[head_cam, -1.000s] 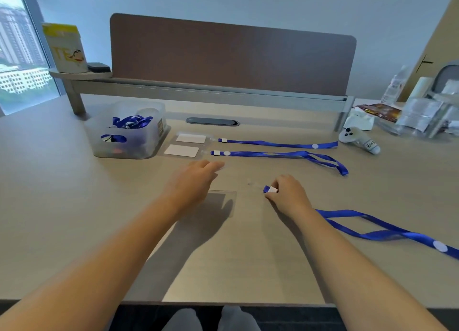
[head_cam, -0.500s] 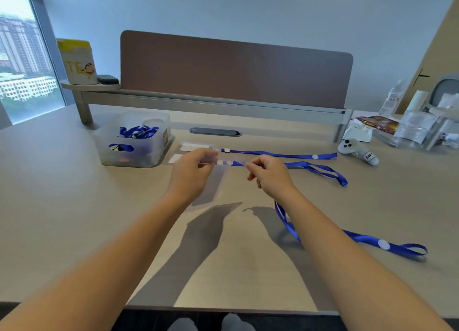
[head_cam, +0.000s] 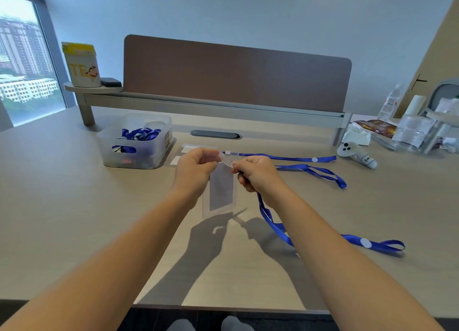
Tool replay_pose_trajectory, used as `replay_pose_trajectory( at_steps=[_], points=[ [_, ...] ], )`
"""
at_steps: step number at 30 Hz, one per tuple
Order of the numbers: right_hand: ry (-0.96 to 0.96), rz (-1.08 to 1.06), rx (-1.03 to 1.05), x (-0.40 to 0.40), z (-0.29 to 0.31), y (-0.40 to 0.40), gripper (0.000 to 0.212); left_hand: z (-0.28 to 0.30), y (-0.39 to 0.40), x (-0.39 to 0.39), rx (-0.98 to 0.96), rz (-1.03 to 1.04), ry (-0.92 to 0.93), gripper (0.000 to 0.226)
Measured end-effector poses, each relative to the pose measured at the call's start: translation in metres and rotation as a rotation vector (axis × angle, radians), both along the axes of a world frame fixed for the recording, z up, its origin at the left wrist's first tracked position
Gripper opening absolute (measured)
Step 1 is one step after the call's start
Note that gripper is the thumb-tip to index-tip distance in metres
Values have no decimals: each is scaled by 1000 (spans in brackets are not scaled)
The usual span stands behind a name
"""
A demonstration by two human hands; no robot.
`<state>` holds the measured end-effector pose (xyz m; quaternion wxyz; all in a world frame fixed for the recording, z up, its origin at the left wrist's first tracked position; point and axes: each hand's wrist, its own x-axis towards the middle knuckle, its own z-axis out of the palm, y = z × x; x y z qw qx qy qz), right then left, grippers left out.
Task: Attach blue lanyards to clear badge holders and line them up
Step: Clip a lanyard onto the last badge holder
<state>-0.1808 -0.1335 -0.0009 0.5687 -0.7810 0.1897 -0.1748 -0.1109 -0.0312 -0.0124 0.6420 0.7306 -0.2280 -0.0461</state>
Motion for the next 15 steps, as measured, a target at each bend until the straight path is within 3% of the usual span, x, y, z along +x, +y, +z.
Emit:
replay_pose_trajectory(
  at_steps=[9,12,15],
  points=[
    [30,-27,196,-1,8,5,33,-3,9,-4,147,71,-368,28],
    [-19,20,230,-2,9,8,29,-2,10,-4,138,71,-371,32],
    [-58,71,198,-2,7,9,26,2,11,-5,59,9,-235,37]
  ],
)
